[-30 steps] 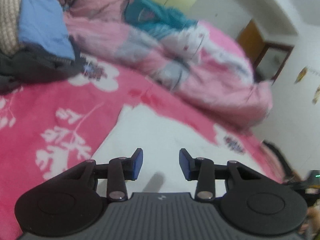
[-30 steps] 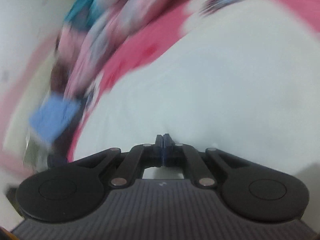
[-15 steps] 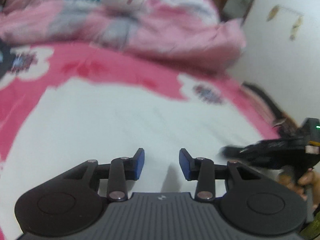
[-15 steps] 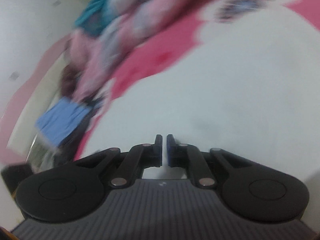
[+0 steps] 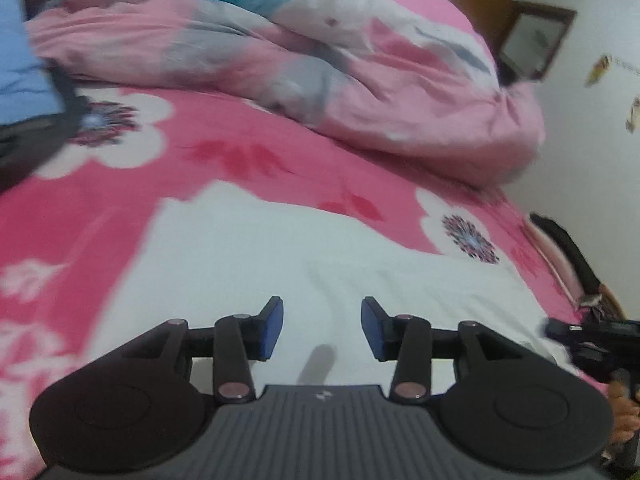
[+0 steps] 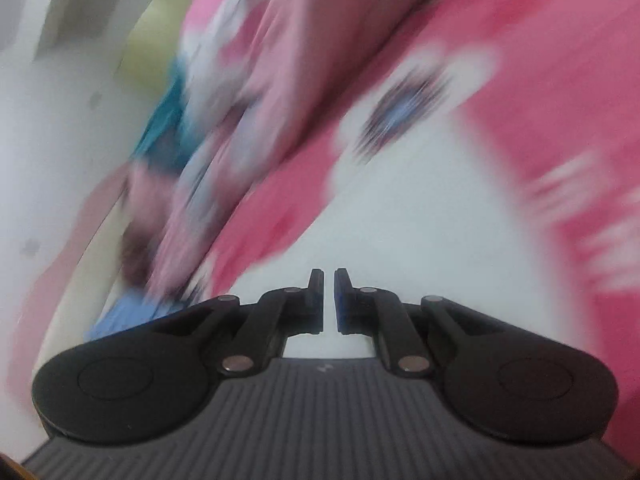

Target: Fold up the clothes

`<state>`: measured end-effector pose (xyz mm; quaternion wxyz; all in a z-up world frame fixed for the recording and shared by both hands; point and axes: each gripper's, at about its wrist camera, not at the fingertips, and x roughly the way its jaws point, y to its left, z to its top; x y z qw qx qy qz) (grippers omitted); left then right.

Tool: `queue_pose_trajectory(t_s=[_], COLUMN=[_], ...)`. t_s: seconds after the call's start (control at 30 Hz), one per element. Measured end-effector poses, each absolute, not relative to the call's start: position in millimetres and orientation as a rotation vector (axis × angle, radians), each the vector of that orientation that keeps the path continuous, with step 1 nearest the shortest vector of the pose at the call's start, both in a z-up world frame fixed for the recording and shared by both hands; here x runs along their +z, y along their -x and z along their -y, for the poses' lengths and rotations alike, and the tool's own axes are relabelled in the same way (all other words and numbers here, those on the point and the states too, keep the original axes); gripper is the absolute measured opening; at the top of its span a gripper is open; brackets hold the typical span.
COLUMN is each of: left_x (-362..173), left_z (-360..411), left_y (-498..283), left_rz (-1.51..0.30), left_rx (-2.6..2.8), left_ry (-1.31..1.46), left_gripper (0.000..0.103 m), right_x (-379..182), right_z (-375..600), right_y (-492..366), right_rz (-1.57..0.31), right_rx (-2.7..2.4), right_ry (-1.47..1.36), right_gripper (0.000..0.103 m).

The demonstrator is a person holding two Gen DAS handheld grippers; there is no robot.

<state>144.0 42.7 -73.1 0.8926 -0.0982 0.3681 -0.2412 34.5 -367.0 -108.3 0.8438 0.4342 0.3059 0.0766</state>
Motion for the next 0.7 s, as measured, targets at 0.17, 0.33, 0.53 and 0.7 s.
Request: queue_pose_trajectory(t_s=[0.17,0.33,0.53,0.7], left_x=[-85,-88,-90,-90], left_z=[-48,-82,-89,-87], left_y=[-175,-185,-185,-184], left_rz=[-0.817,-0.817,-0.785,-0.772], left_rx=[-0.388,-0.318,-0.289,-0.283], left_ry=[0.223,0.274,0.288,0.281], left_gripper=[0.035,0.036,0.036,0.036], right_x=[-124,-123,-124,-125], right_z=[404,430,441,469], right_y=[-64,-57,-62,-45], right_rz=[-0.666,-0.654,-0.675,-0.622], right_rx=[0.045,-0.024,-0.026,-0.123], right_ry=[-0.937,-0.918,-0.891,-0.962], right_gripper=[0.000,0.004,0.007,0.000])
